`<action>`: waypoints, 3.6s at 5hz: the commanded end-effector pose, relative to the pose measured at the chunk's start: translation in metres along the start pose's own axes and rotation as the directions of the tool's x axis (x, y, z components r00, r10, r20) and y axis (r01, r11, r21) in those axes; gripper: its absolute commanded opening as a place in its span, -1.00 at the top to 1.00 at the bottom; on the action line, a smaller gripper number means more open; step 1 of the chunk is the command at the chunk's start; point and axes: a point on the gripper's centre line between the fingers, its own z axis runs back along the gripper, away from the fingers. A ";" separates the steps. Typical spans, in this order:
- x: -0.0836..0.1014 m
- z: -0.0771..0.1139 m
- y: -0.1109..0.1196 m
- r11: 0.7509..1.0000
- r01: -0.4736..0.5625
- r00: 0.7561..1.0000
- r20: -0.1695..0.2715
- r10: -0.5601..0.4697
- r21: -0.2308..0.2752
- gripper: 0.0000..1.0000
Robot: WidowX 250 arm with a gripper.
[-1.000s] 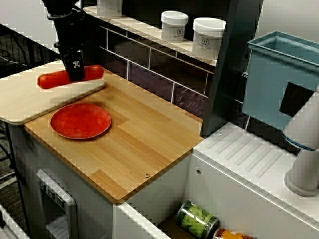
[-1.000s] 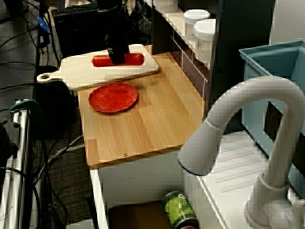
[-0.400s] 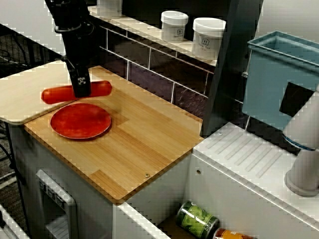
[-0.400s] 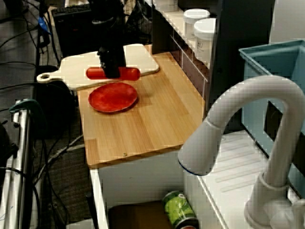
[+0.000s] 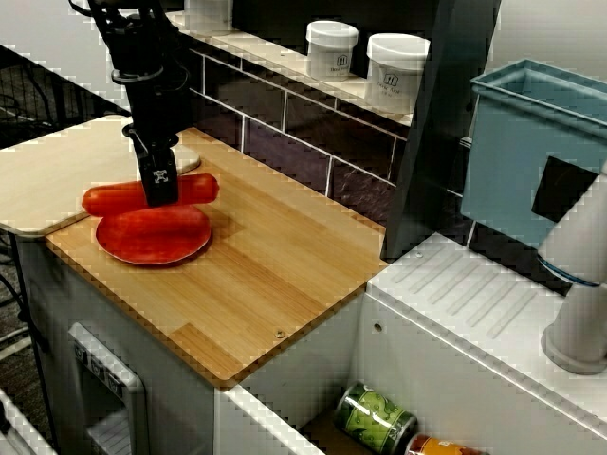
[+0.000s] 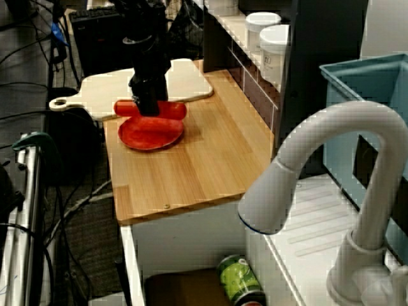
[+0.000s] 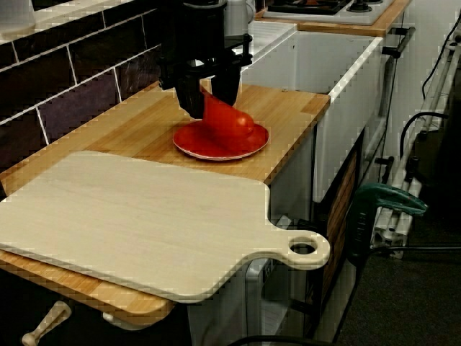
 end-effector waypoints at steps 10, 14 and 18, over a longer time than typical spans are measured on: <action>-0.008 0.010 -0.010 0.997 -0.065 0.998 0.002 0.065 0.049 -1.00; -0.019 -0.007 -0.011 0.996 -0.061 0.998 -0.028 0.063 0.057 1.00; -0.002 0.021 -0.009 0.997 -0.069 0.998 -0.012 0.069 0.048 1.00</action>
